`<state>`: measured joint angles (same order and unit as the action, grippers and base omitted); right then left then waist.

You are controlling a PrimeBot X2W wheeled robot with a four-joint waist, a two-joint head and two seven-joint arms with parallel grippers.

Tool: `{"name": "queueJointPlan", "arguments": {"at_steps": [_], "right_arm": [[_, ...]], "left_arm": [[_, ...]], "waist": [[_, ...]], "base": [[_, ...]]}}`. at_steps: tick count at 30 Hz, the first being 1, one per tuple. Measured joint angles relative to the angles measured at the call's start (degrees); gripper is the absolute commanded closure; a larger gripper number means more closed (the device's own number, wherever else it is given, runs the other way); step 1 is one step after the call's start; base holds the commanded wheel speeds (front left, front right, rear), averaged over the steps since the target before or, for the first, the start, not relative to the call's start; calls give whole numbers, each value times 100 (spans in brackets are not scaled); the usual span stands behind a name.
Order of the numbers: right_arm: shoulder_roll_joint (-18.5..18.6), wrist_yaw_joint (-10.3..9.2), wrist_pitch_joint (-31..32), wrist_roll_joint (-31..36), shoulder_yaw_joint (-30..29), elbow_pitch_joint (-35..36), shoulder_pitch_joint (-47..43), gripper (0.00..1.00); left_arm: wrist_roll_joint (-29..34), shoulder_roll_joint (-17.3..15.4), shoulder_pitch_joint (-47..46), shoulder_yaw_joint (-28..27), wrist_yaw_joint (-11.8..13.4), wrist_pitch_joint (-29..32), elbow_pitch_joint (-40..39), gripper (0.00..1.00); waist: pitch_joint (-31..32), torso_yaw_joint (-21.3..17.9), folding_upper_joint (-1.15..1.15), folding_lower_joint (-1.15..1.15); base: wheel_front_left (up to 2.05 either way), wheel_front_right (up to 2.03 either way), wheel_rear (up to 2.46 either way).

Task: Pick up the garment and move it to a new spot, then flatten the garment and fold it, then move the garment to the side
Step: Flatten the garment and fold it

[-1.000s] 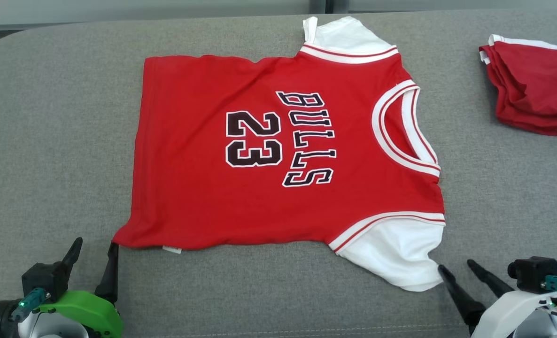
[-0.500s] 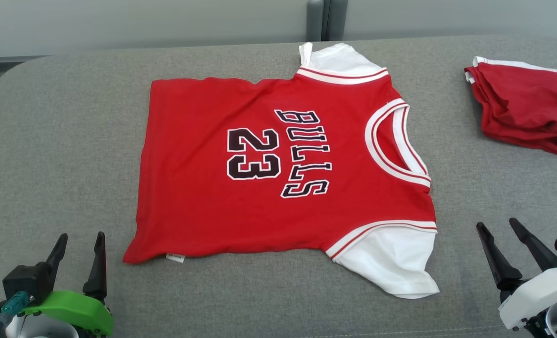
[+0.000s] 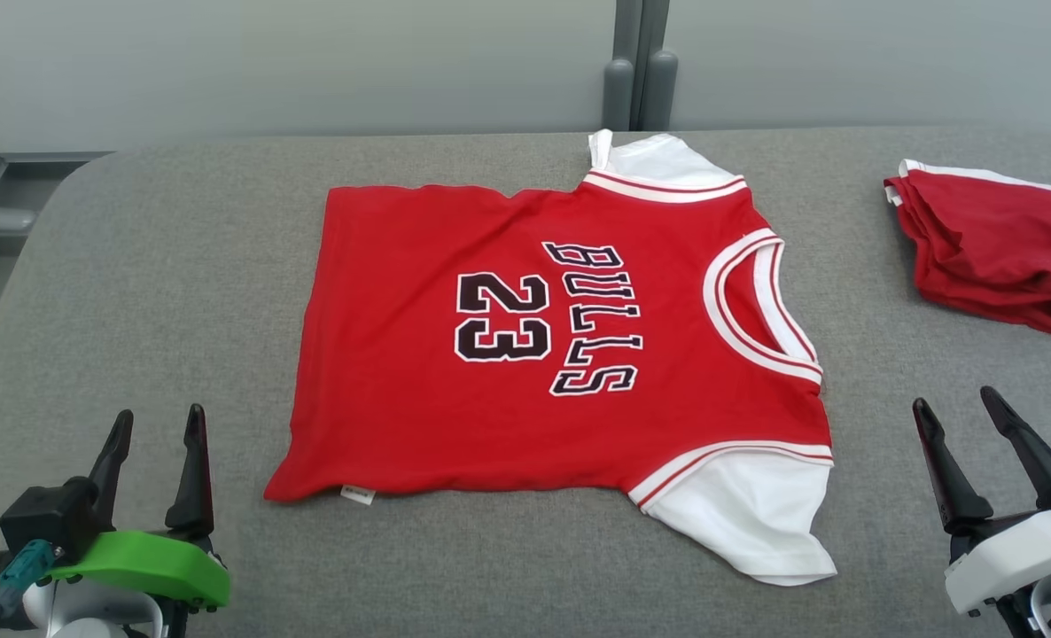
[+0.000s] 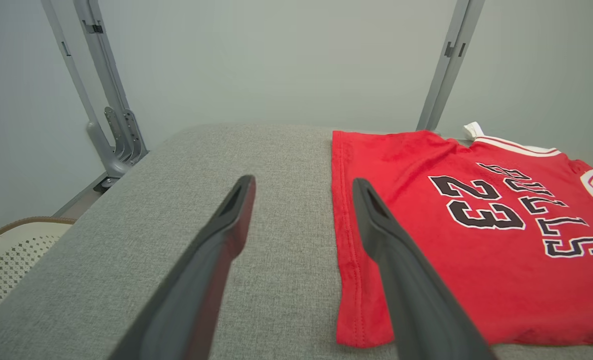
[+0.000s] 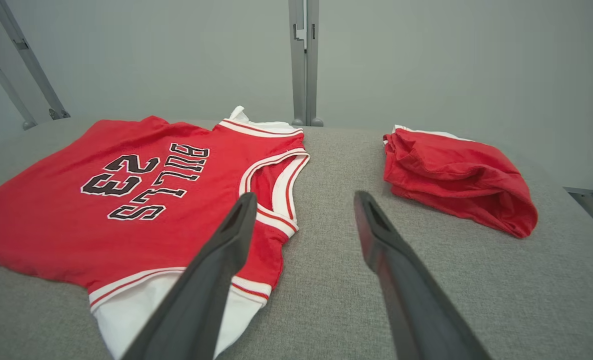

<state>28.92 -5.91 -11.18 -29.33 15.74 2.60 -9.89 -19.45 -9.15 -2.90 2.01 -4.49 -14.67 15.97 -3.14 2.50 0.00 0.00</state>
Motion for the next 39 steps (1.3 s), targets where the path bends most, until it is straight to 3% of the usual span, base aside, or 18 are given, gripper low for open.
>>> {"name": "queueJointPlan", "arguments": {"at_steps": [15,26,39], "right_arm": [[-214,-83,-246,665,-135,-300,286,0],[-450,-118,-276,840,-154,-814,297,0],[-744,-119,-301,964,-283,-1229,361,0]], "left_arm": [[-83,277,233,-201,46,0,-163,0],[-33,265,374,400,-140,2,162,0],[-1,264,364,544,-190,2,423,0]], "waist": [[254,47,0,0],[271,20,0,0],[356,-4,0,0]], "base": [[0,0,0],[0,0,0],[0,0,0]]}}
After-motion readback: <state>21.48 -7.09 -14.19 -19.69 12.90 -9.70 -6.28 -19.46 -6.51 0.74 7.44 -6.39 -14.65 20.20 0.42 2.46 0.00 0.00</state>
